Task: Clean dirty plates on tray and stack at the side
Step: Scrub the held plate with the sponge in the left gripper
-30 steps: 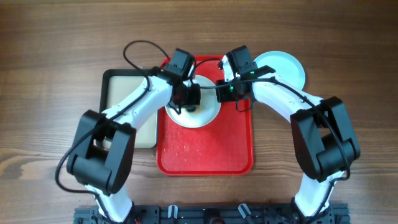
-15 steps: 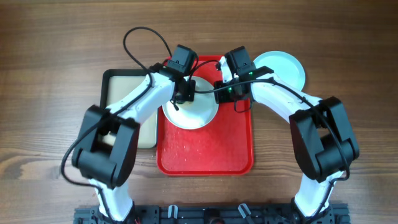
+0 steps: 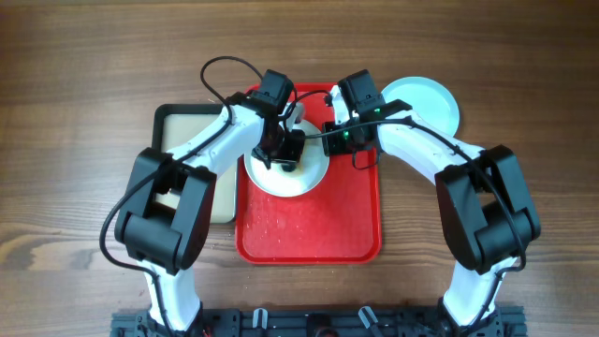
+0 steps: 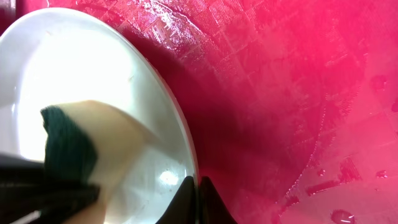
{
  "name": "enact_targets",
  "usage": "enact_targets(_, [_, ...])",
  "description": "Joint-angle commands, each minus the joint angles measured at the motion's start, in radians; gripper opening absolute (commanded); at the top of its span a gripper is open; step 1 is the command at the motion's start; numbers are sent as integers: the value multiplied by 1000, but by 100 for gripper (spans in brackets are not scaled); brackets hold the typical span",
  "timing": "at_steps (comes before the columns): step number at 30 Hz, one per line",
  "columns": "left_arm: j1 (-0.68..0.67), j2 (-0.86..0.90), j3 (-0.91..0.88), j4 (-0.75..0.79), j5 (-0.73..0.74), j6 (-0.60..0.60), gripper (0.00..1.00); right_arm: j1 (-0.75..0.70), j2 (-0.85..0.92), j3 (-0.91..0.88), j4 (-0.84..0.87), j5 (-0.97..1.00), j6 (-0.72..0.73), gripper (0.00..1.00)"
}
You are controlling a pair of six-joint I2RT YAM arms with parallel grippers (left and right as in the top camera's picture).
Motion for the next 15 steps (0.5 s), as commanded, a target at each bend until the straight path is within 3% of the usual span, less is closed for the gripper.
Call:
enact_targets(1, [-6,-93,64,-24,-9,24,4,7,23,10,5,-24,8,4])
enact_targets(6, [-6,-119,64,-77,-341,19,4,7,23,10,5,-24,8,4])
enact_targets(15, [68,-51,12,-88,-393,-37,4,7,23,10,5,-24,8,4])
